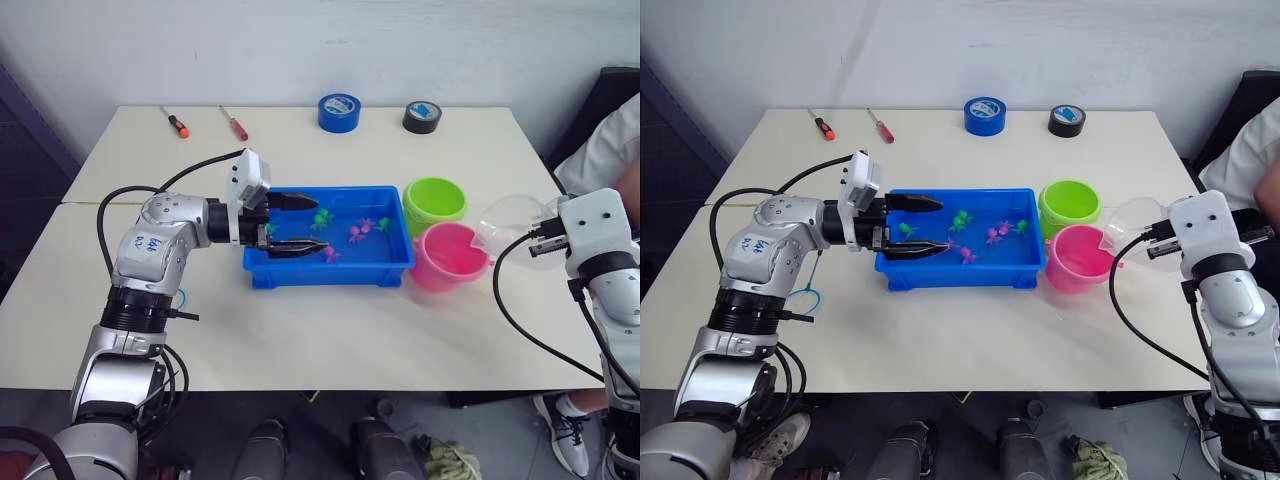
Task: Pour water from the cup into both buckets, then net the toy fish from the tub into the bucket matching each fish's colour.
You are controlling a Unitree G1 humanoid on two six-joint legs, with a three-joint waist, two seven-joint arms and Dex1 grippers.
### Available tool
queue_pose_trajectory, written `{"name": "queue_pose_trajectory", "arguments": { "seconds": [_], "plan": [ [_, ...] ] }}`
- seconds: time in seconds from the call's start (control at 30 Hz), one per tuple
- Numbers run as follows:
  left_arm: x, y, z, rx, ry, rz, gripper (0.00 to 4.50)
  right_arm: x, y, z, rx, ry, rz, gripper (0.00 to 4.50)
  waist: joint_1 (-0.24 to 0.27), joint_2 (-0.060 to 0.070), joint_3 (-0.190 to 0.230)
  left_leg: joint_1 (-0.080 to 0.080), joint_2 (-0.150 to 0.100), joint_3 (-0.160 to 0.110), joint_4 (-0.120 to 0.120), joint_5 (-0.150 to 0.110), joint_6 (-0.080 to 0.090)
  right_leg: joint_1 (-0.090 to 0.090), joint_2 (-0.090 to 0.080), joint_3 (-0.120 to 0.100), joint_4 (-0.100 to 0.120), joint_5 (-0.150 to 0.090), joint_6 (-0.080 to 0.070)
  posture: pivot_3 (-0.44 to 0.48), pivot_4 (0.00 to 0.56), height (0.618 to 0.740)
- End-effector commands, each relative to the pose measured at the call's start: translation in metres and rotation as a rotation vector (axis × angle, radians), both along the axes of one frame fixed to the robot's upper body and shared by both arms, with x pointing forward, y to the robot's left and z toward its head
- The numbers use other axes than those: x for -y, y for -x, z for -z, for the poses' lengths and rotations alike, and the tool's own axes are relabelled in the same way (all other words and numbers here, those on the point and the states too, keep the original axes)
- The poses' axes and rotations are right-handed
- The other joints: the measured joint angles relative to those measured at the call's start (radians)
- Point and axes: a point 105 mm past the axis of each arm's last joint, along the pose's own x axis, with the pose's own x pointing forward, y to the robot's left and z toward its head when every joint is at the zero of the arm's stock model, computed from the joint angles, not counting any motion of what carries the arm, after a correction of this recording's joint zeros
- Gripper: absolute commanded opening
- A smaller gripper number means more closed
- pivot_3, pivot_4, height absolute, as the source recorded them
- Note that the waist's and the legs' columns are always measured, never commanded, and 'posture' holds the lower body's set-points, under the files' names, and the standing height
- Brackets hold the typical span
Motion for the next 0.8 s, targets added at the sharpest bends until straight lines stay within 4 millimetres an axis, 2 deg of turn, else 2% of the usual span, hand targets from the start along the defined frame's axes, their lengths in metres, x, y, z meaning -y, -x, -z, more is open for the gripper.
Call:
{"name": "queue_pose_trajectory", "arguments": {
  "seconds": [0.03,0.27,0.5,0.8],
  "plan": [
    [0.000,0.005,-0.005,0.037,-0.007,0.011,4.50,-0.005,0.003,-0.026,0.092,0.112,-0.005,0.05,0.000,0.000,0.000,0.000,0.000,0.000,0.000,0.000,0.000,0.000,0.000,0.000,0.000,0.000,0.000,0.000,0.150,0.734],
    [0.001,0.006,-0.005,0.035,-0.003,0.012,4.50,-0.009,0.002,-0.028,0.102,0.177,-0.014,0.05,0.000,0.000,0.000,0.000,0.000,0.000,0.000,0.000,0.000,0.000,0.000,0.000,0.000,0.000,0.000,0.000,0.150,0.734],
    [0.002,0.006,-0.004,0.035,0.000,0.015,4.50,-0.016,0.000,-0.031,0.097,0.313,-0.037,0.05,0.000,0.000,0.000,0.000,0.000,0.000,0.000,0.000,0.000,0.000,0.000,0.000,0.000,0.000,0.000,0.000,0.150,0.734],
    [0.002,0.008,-0.003,0.034,-0.001,0.012,4.50,-0.021,-0.001,-0.030,0.105,0.378,-0.058,0.05,0.001,0.000,0.000,0.000,0.000,0.000,0.001,0.000,0.000,0.000,0.000,0.000,0.000,0.000,0.000,0.000,0.150,0.734]
  ]
}}
